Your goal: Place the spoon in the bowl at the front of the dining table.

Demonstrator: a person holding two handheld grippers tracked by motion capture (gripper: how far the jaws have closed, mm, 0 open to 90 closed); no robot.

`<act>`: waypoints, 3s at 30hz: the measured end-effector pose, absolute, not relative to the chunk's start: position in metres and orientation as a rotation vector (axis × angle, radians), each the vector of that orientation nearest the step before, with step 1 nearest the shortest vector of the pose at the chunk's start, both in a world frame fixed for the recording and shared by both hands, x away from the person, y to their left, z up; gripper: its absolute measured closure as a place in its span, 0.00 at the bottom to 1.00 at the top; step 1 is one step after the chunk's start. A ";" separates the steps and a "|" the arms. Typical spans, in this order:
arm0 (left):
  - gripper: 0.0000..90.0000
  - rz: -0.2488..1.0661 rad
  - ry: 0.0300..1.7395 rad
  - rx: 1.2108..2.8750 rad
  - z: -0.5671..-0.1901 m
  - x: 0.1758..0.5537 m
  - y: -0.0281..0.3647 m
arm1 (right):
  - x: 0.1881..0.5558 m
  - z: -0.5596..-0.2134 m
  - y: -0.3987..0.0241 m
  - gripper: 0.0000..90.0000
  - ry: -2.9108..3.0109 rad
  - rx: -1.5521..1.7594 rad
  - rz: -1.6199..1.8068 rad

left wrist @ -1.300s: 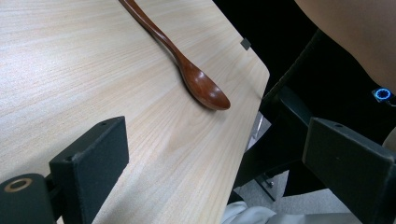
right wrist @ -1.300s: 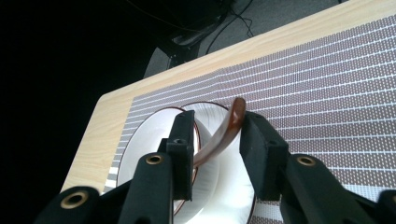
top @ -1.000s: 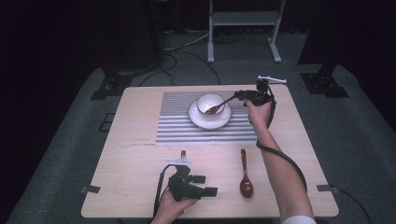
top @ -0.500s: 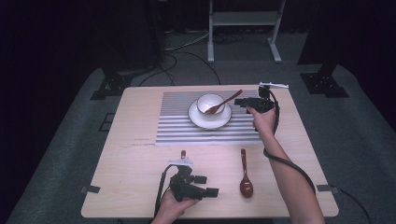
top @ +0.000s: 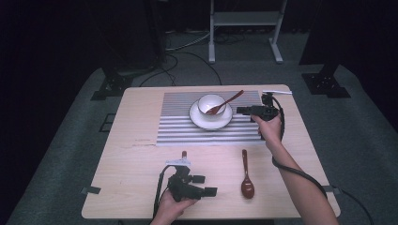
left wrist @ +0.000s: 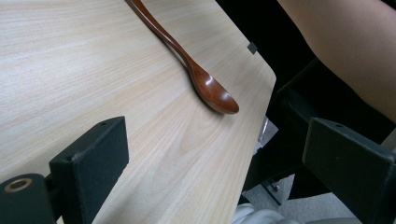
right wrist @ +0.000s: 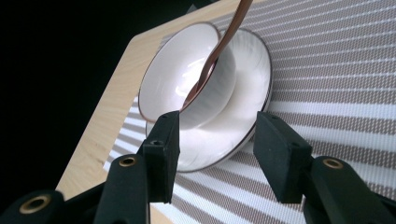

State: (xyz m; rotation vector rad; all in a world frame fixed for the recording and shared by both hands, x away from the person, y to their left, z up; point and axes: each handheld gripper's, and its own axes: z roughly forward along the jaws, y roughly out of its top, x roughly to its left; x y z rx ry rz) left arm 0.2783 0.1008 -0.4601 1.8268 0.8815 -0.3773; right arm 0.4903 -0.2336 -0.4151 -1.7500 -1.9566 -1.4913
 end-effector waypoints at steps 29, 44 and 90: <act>0.07 -0.339 0.886 1.830 -0.456 0.280 0.106 | 0.444 -0.436 -0.228 0.50 -2.015 -1.548 -1.396; 0.07 -0.338 0.888 1.826 -0.457 0.280 0.106 | 0.425 -0.441 -0.230 0.48 -2.046 -1.488 -1.377; 0.07 -0.304 0.902 1.806 -0.455 0.281 0.113 | 0.365 -0.450 -0.229 0.45 -2.089 -1.354 -1.379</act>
